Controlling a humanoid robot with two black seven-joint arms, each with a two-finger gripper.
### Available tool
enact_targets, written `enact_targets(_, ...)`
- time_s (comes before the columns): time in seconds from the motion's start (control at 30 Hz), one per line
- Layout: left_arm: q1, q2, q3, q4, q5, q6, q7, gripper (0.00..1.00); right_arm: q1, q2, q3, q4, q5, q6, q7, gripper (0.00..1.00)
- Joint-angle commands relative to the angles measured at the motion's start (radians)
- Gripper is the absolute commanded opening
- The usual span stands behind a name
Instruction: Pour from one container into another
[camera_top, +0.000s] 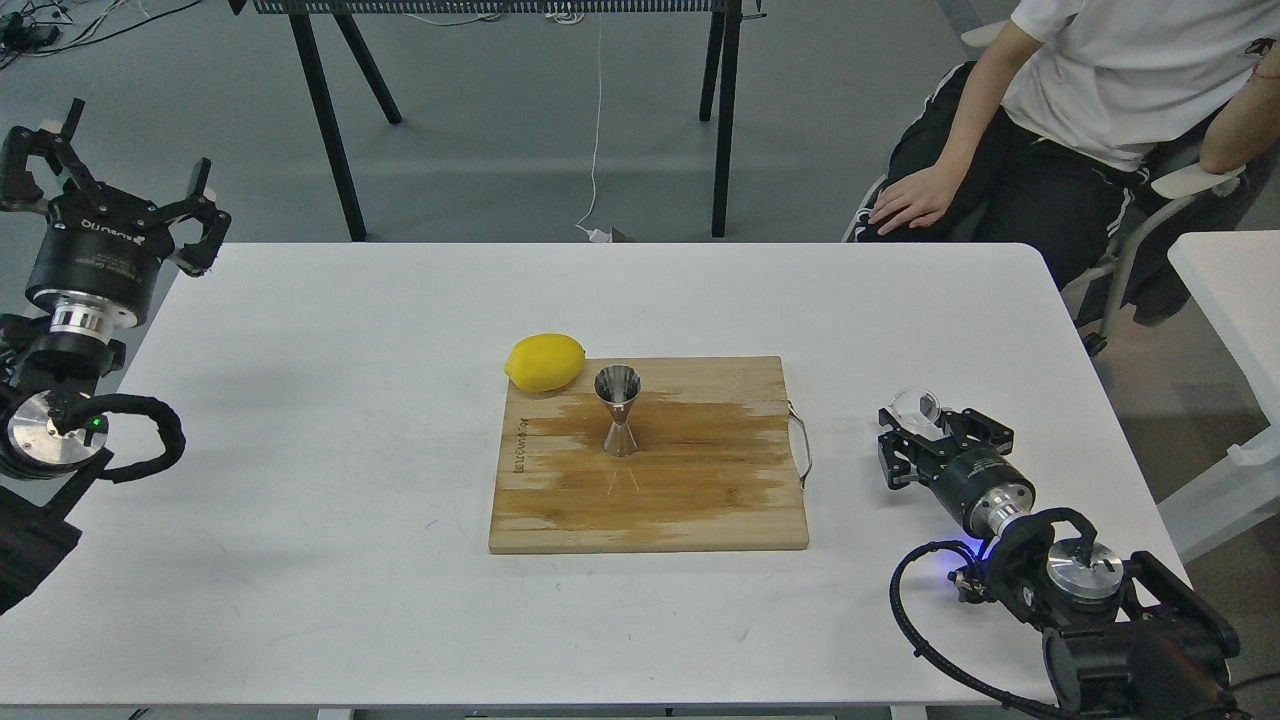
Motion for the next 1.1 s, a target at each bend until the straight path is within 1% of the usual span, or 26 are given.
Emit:
enact_targets(0.0, 0.000, -0.002, 0.000, 0.000, 0.000, 0.000, 0.000, 1.00, -0.001, 0.000, 0.001, 0.002, 0.000, 0.004, 0.002, 0.70)
enact_targets(0.07, 0.000, -0.002, 0.000, 0.000, 0.000, 0.000, -0.002, 1.00, -0.001, 0.000, 0.001, 0.005, 0.002, 0.007, 0.001, 0.68)
enact_targets(0.13, 0.000, 0.000, 0.000, 0.000, 0.000, 0.000, 0.000, 1.00, -0.001, 0.002, 0.001, 0.005, 0.002, 0.009, 0.001, 0.61)
enact_targets(0.17, 0.000, 0.000, 0.000, 0.000, 0.000, 0.000, 0.000, 1.00, -0.001, 0.000, 0.001, 0.007, 0.002, 0.012, -0.001, 0.53)
enact_targets(0.2, 0.000, 0.000, 0.000, 0.000, 0.000, 0.000, 0.000, 1.00, -0.003, 0.002, 0.001, 0.007, 0.002, 0.016, -0.001, 0.40)
enact_targets(0.23, 0.000, 0.001, 0.000, 0.000, 0.000, 0.000, 0.000, 1.00, -0.003, 0.002, -0.001, 0.007, 0.002, 0.023, -0.001, 0.37)
enact_targets(0.33, 0.000, 0.001, 0.000, 0.000, 0.000, 0.000, 0.000, 1.00, -0.003, 0.002, 0.001, 0.007, 0.002, 0.038, -0.001, 0.37)
enact_targets(0.37, 0.000, 0.001, 0.000, 0.000, 0.000, 0.000, 0.000, 1.00, -0.003, 0.002, 0.001, 0.007, 0.002, 0.038, -0.001, 0.38)
enact_targets(0.4, 0.000, 0.001, 0.000, 0.000, 0.000, 0.000, 0.000, 1.00, -0.003, 0.002, 0.001, 0.005, 0.002, 0.038, 0.001, 0.43)
enact_targets(0.43, 0.000, 0.001, 0.000, 0.000, 0.000, 0.000, 0.000, 1.00, -0.003, 0.002, 0.002, 0.002, 0.002, 0.033, 0.001, 0.57)
enact_targets(0.47, 0.000, 0.001, 0.000, 0.000, 0.000, 0.000, 0.000, 1.00, -0.003, 0.002, 0.004, 0.001, 0.002, 0.032, 0.002, 0.67)
enact_targets(0.5, 0.002, 0.001, 0.000, 0.000, 0.000, 0.000, 0.000, 1.00, -0.003, 0.002, 0.004, 0.001, 0.002, 0.032, 0.002, 0.72)
enact_targets(0.57, 0.000, 0.001, 0.000, 0.000, 0.000, 0.000, 0.000, 1.00, -0.003, 0.002, -0.001, -0.001, 0.000, 0.035, 0.004, 0.77)
enact_targets(0.7, 0.000, 0.001, 0.000, 0.000, 0.000, 0.000, 0.000, 1.00, -0.003, 0.000, 0.002, -0.001, 0.000, 0.036, 0.006, 0.82)
enact_targets(0.97, 0.002, 0.007, 0.000, -0.002, -0.002, 0.000, 0.000, 1.00, -0.004, 0.002, 0.001, 0.014, 0.002, 0.039, 0.012, 0.83)
enact_targets(1.0, 0.002, 0.007, 0.000, -0.002, 0.000, 0.000, 0.000, 1.00, -0.007, 0.002, 0.002, 0.022, 0.002, 0.046, 0.012, 0.86)
enact_targets(1.03, 0.002, 0.009, 0.000, -0.002, 0.000, 0.000, 0.000, 1.00, -0.014, 0.002, 0.013, 0.033, 0.002, 0.050, 0.012, 0.95)
enact_targets(1.07, 0.002, 0.009, 0.000, -0.002, 0.000, 0.000, 0.000, 1.00, -0.017, 0.000, 0.018, 0.048, 0.002, 0.055, 0.012, 0.98)
